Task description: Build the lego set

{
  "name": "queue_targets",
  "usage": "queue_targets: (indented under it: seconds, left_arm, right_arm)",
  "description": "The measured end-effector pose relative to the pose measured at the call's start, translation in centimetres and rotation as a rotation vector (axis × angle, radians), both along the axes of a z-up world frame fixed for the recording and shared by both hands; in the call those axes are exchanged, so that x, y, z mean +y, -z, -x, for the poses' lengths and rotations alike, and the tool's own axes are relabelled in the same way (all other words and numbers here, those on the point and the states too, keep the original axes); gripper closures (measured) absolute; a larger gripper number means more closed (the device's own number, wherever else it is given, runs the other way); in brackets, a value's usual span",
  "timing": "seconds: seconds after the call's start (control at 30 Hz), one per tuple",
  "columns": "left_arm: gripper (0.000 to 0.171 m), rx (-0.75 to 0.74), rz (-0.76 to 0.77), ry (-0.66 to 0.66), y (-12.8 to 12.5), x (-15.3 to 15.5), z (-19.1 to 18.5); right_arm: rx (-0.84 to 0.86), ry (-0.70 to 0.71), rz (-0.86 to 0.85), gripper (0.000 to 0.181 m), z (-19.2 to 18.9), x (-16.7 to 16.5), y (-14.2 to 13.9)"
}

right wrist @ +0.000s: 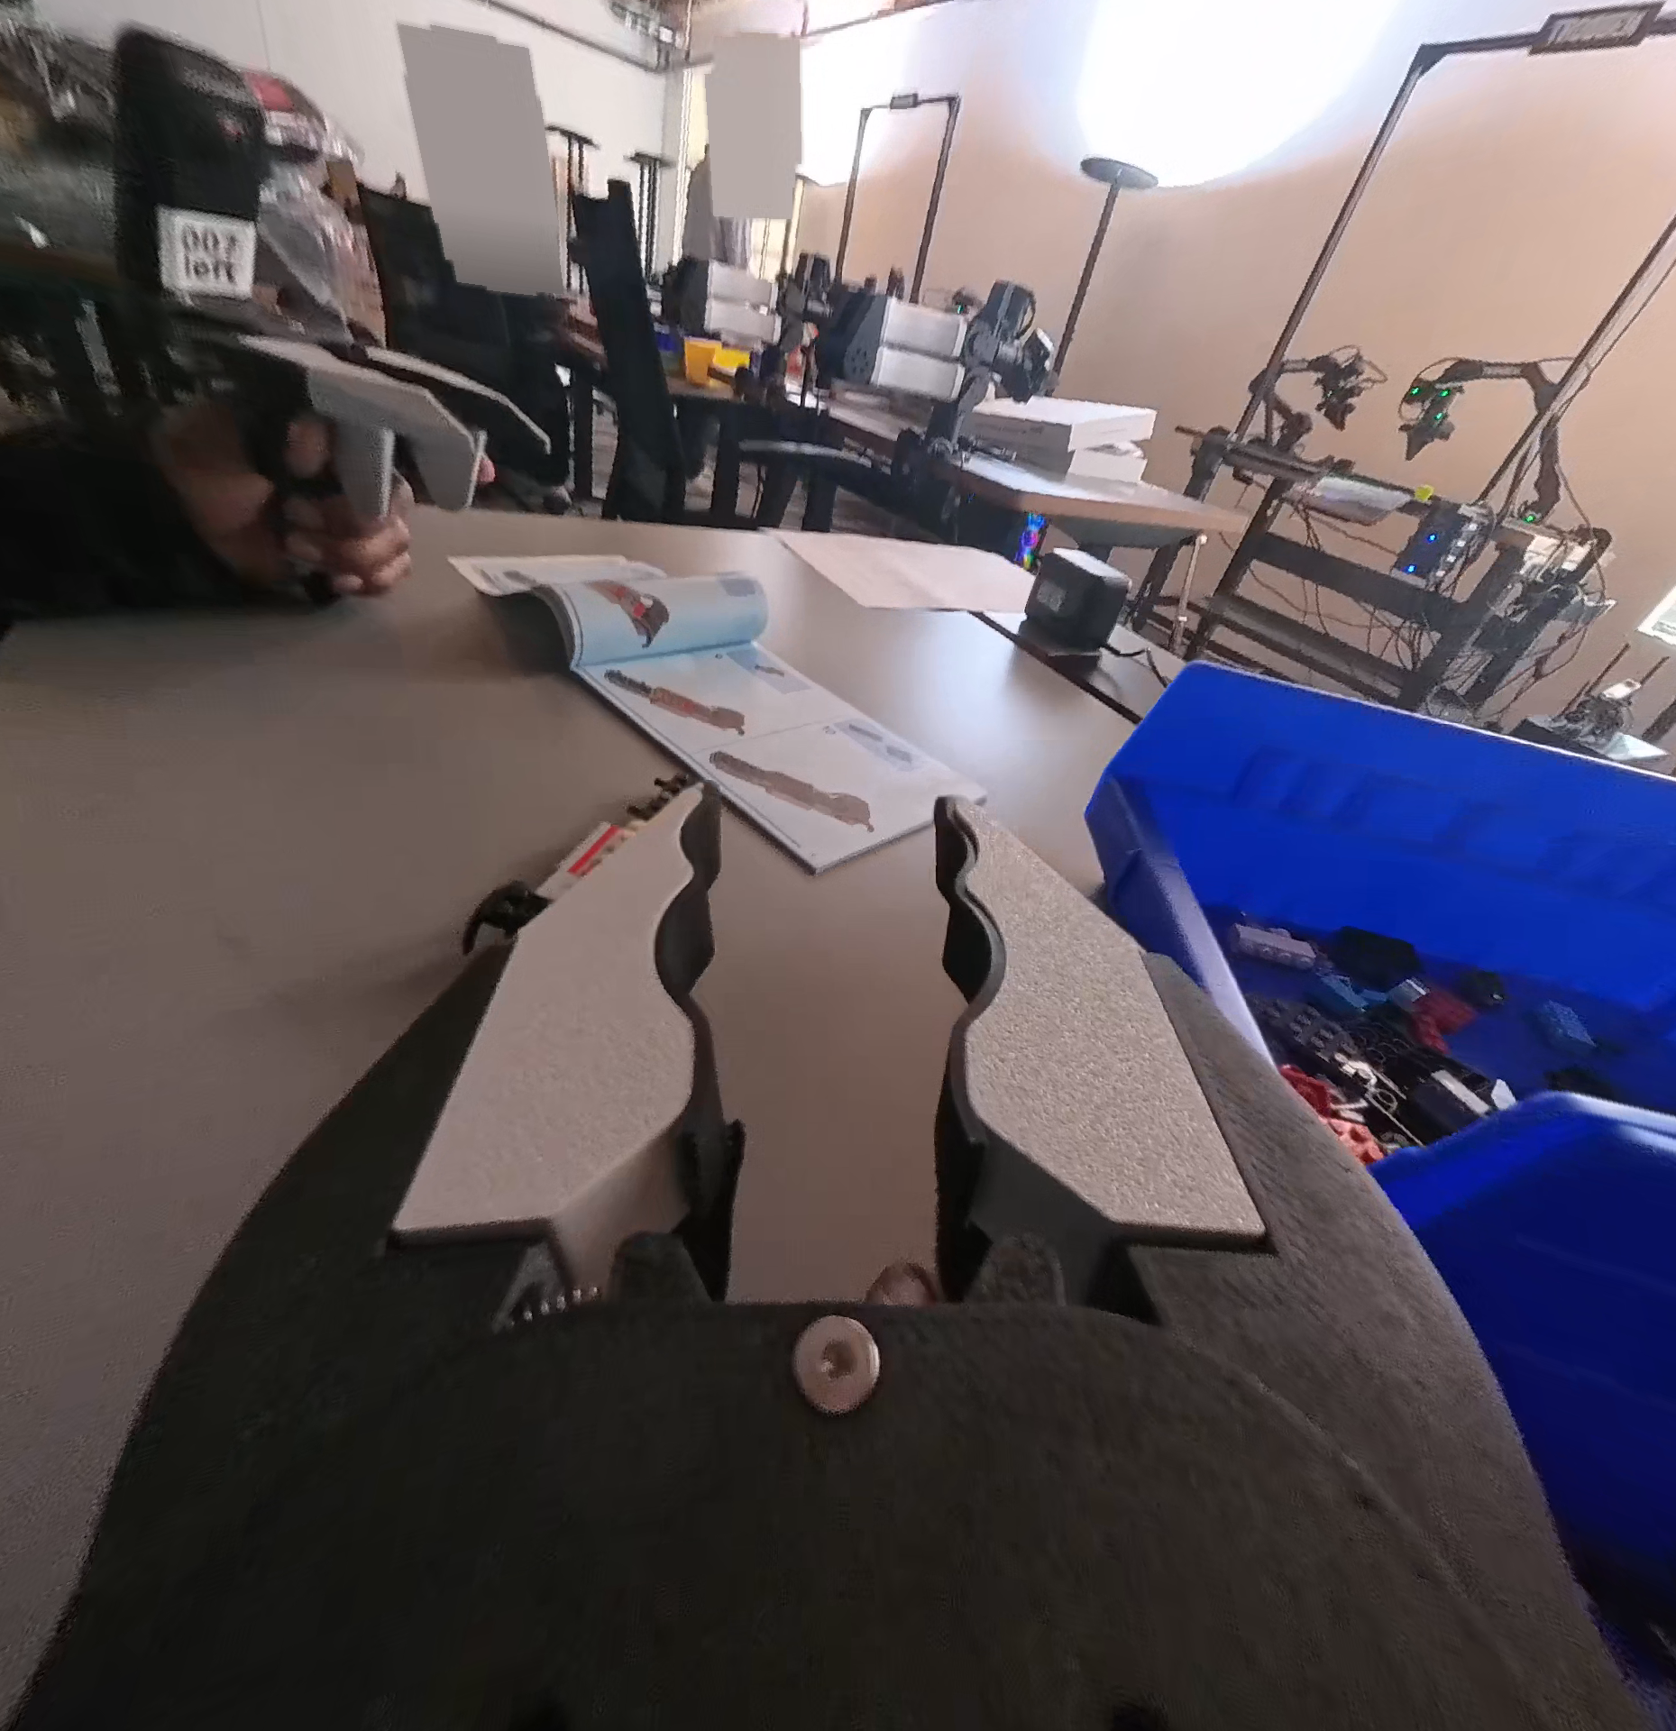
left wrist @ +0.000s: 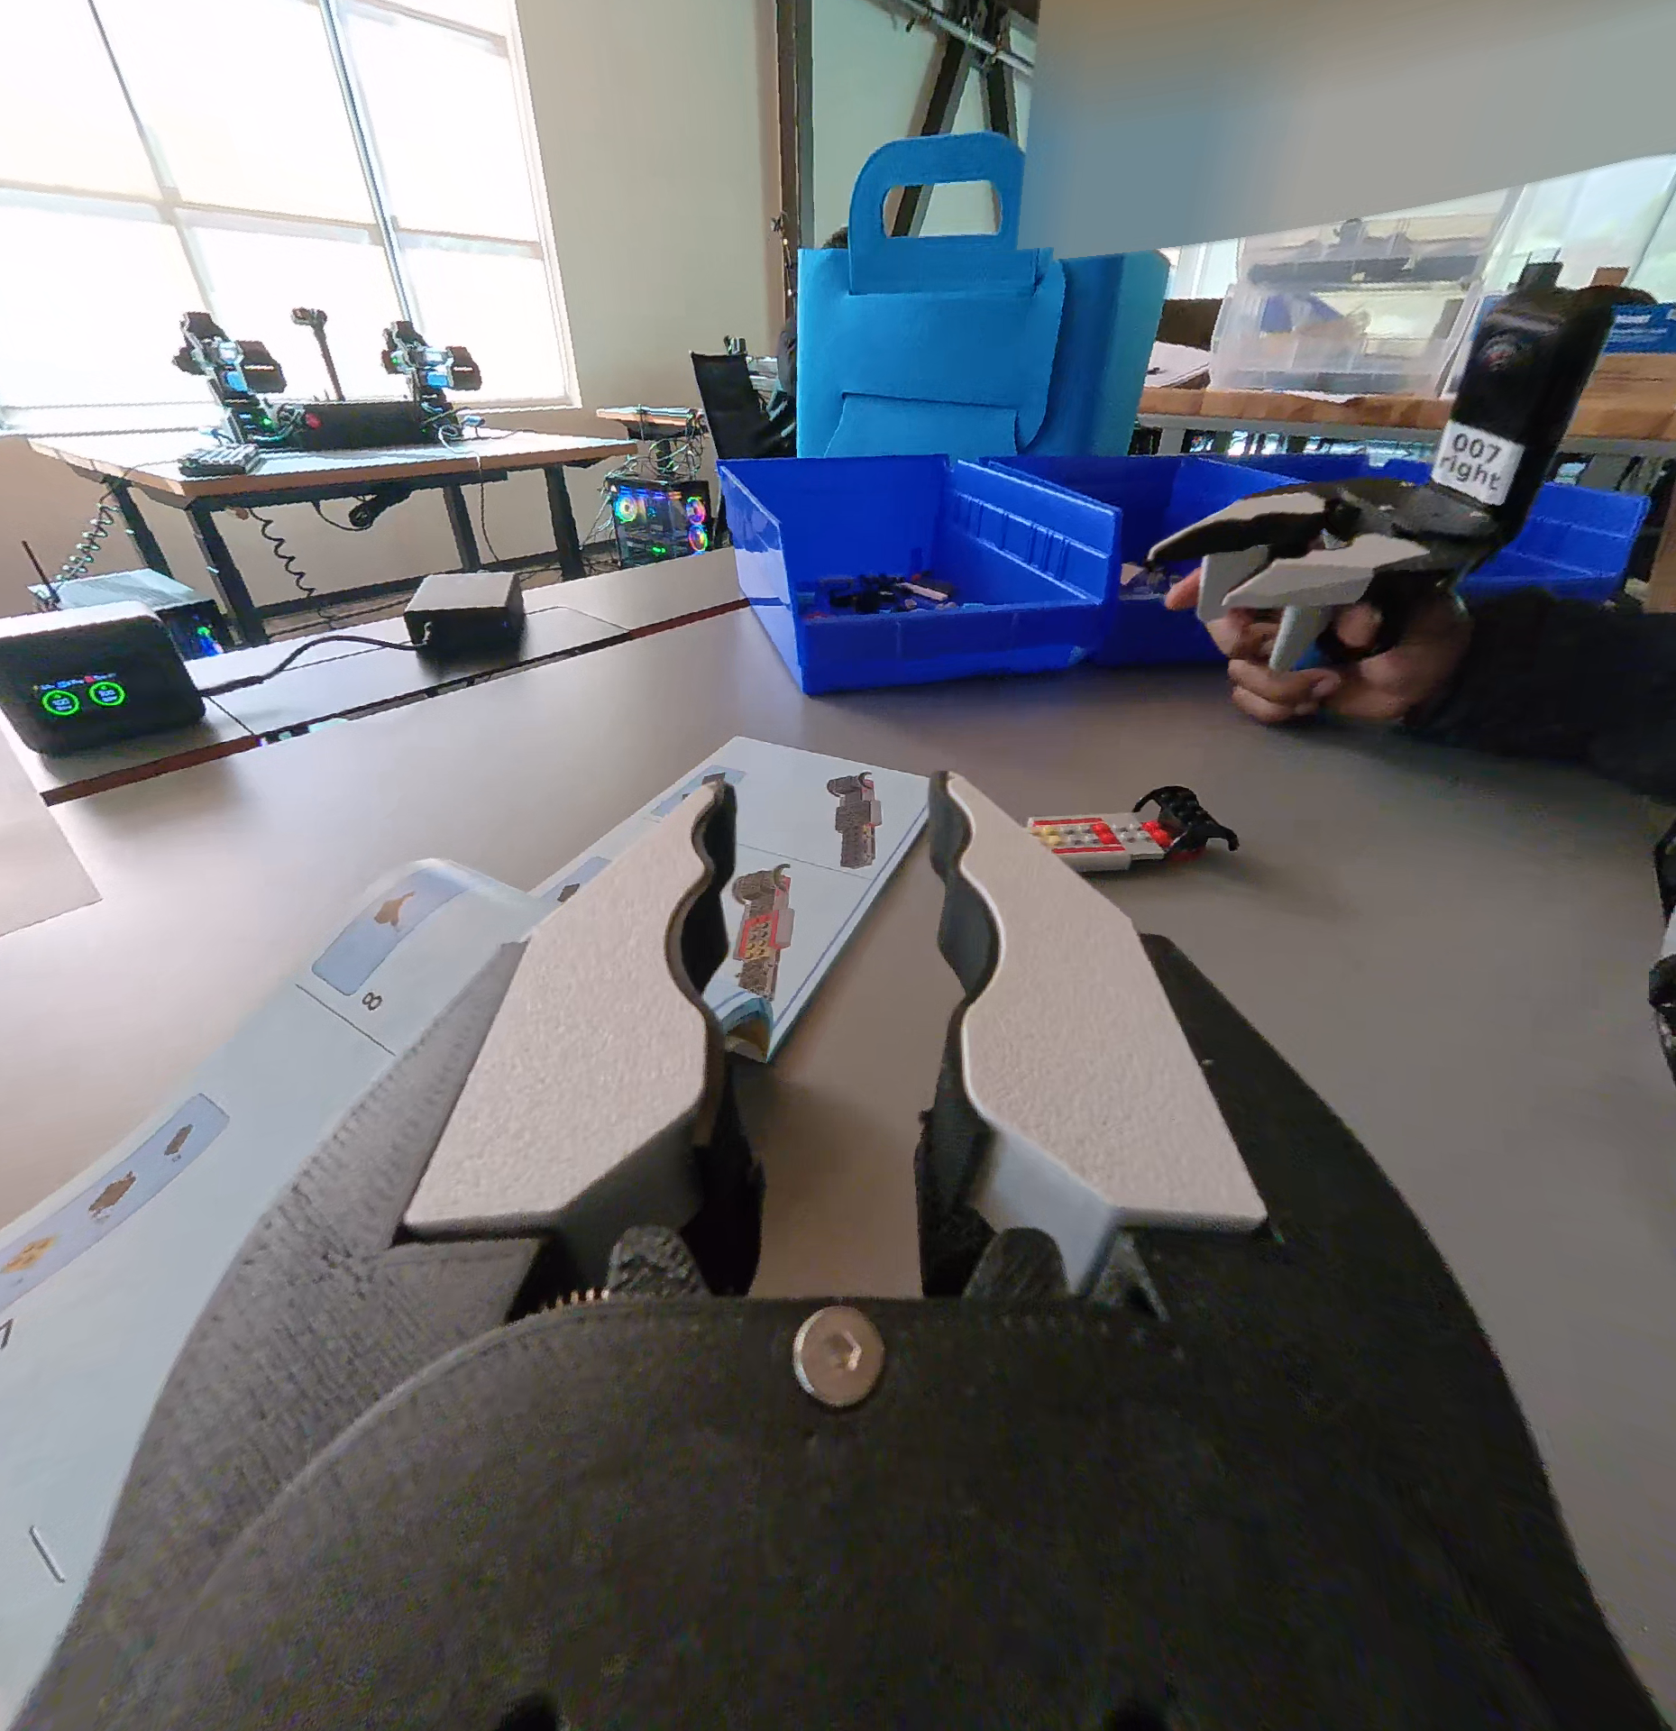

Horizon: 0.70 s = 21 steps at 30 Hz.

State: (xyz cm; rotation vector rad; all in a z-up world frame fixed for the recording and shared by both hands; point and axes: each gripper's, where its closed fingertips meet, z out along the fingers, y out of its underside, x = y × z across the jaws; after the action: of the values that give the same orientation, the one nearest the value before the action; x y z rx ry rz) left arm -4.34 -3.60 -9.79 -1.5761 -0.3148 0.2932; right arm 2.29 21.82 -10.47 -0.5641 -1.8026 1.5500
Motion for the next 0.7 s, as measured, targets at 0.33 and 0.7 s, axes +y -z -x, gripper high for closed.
queue_targets:
  seconds: [0.33,0.7]
  left_arm:
    - [0.133,-0.001,0.011,-0.083,0.2,0.1,1.2]
    - [0.134,-0.057,0.043,-0.180,1.0,-0.2,2.8]
  right_arm:
    - [-0.026,0.029,0.183,0.139,-0.4,2.5,-1.6]
    - [-0.121,0.045,0.248,0.140,-0.7,4.1,-1.2]
